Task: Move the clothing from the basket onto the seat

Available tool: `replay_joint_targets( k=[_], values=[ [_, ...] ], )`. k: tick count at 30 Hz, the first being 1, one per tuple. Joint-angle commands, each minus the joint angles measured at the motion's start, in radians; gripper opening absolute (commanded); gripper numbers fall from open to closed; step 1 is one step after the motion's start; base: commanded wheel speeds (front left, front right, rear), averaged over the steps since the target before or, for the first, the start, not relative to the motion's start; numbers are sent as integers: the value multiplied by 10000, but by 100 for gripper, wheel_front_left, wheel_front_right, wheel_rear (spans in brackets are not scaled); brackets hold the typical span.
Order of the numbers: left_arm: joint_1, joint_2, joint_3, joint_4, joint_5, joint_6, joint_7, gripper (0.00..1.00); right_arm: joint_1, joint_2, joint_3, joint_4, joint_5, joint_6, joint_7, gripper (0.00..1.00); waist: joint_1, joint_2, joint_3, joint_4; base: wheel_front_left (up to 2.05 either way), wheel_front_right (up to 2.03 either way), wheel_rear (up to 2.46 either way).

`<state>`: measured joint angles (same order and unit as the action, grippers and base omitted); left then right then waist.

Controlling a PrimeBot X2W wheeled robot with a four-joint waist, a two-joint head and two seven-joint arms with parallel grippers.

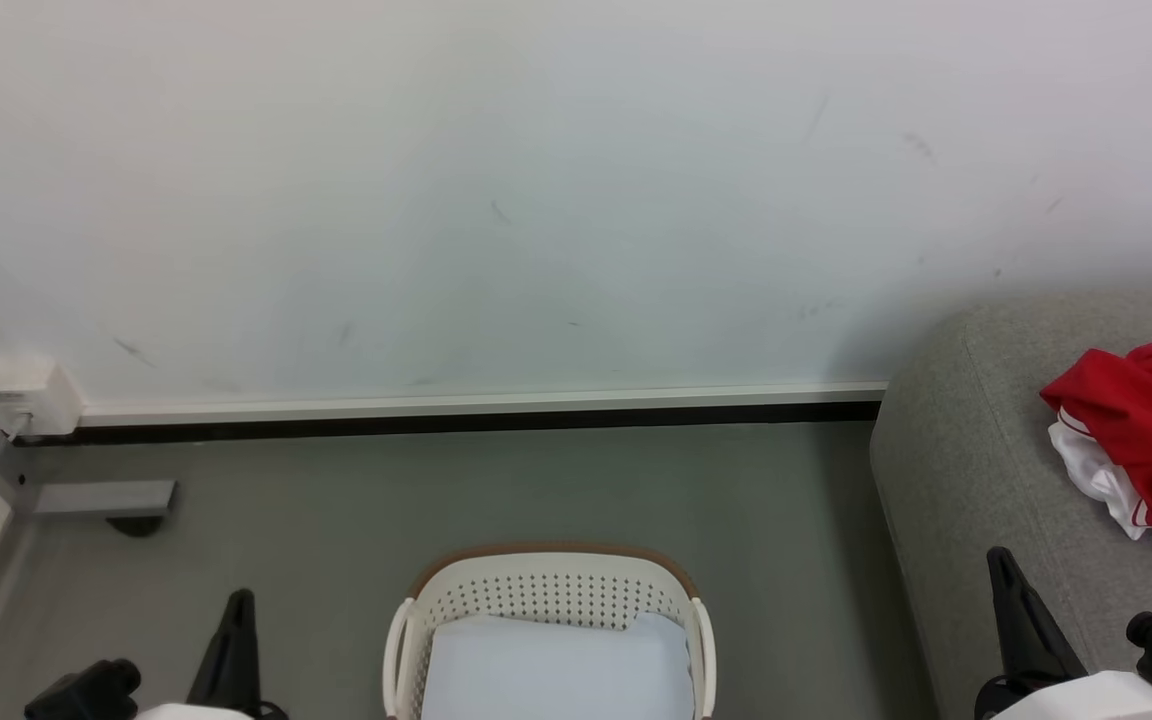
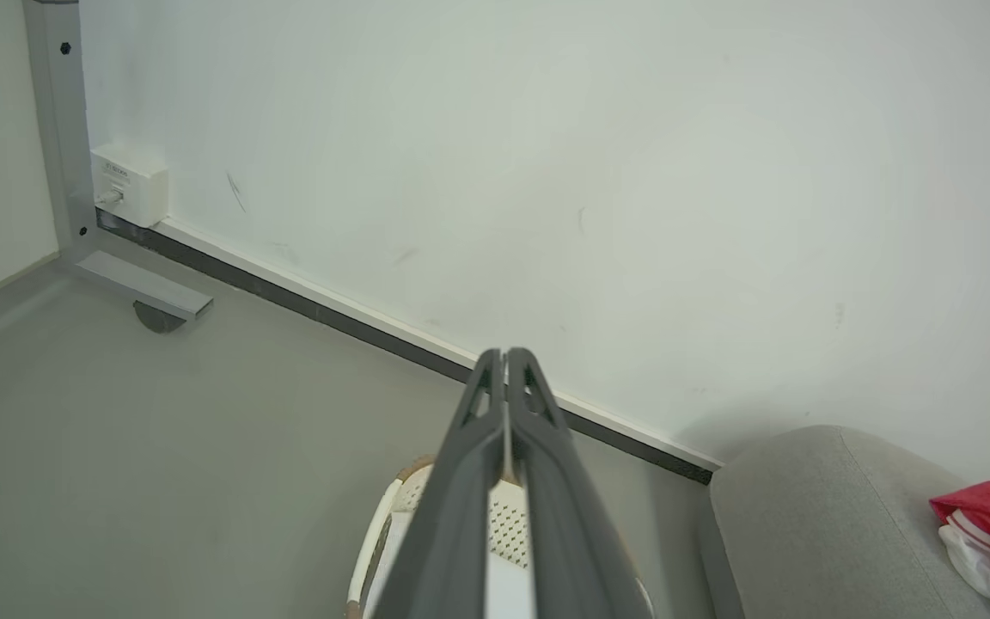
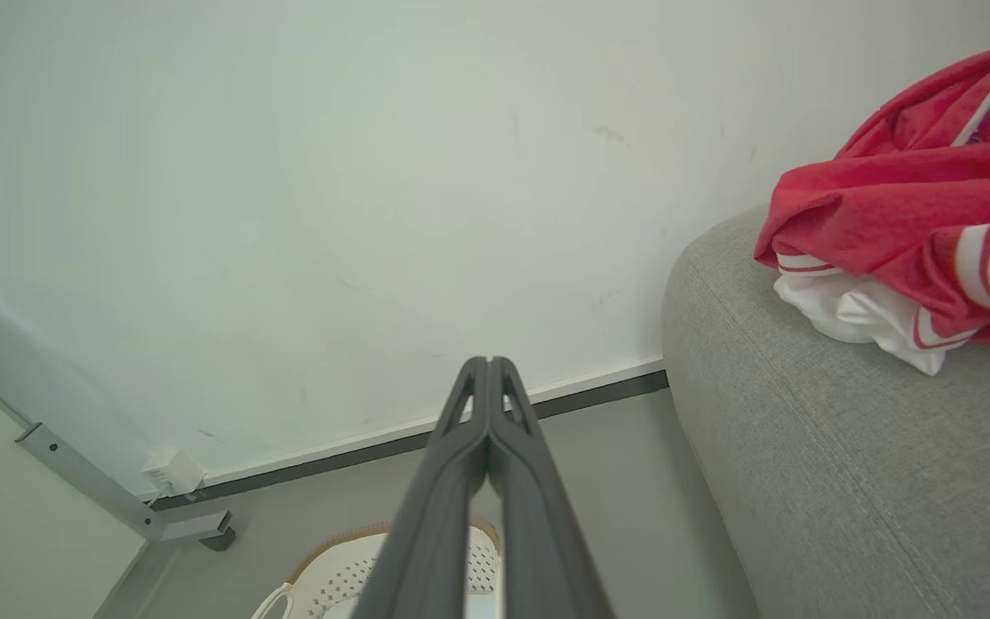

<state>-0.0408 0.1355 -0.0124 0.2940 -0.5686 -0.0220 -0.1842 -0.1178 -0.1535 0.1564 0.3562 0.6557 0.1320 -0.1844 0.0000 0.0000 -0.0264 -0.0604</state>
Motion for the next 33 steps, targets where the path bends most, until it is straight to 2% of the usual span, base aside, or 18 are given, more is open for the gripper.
replay_joint_targets(
  k=[1,33],
  values=[
    [-245,20,87,-169,-362,-72,86,0,-144,8,-132,-192,335,-3,79,0,0,0,4,7,0,0,0],
    [-459,-335,577,-334,-4501,-501,1266,0,-49,425,-1205,-600,4112,-9,1273,0,0,0,90,184,0,0,0]
  ],
)
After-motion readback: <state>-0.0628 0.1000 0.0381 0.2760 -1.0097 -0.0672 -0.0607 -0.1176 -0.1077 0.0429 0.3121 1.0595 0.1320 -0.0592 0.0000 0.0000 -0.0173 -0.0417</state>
